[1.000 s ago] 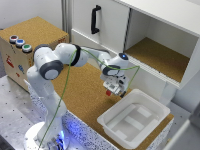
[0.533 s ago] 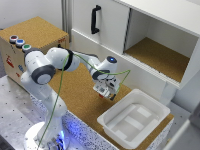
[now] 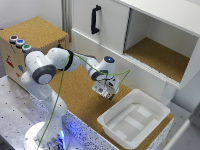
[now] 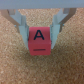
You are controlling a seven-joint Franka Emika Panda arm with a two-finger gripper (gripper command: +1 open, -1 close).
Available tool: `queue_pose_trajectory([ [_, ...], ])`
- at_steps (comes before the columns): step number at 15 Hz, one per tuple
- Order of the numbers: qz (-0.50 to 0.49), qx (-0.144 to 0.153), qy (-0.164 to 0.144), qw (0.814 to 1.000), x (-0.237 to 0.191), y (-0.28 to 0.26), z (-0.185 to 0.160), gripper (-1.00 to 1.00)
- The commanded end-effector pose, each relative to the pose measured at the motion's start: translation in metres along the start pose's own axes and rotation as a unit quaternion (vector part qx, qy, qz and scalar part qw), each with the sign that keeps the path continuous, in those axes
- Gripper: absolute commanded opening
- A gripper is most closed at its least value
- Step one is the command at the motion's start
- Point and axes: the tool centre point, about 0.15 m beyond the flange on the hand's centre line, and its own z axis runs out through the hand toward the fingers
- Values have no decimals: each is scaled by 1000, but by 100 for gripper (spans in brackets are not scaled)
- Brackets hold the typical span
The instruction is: Place the pink object on the table
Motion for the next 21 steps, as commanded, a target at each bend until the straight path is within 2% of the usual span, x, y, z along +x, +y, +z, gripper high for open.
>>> queue_pose_trajectory([
  [1, -2, -37, -31, 999, 25, -6, 4, 100],
  [6, 20, -9, -28, 999, 9, -6, -25, 100],
  [10, 25, 23, -18, 999, 13, -13, -76, 100],
  [13, -2, 26, -27, 999, 12, -12, -110, 100],
  [14, -6, 19, -27, 999, 9, -8, -120, 100],
  [17, -29, 14, -36, 999, 2, 7, -124, 100],
  [21, -47, 7, -50, 998, 0, 24, -103, 100],
])
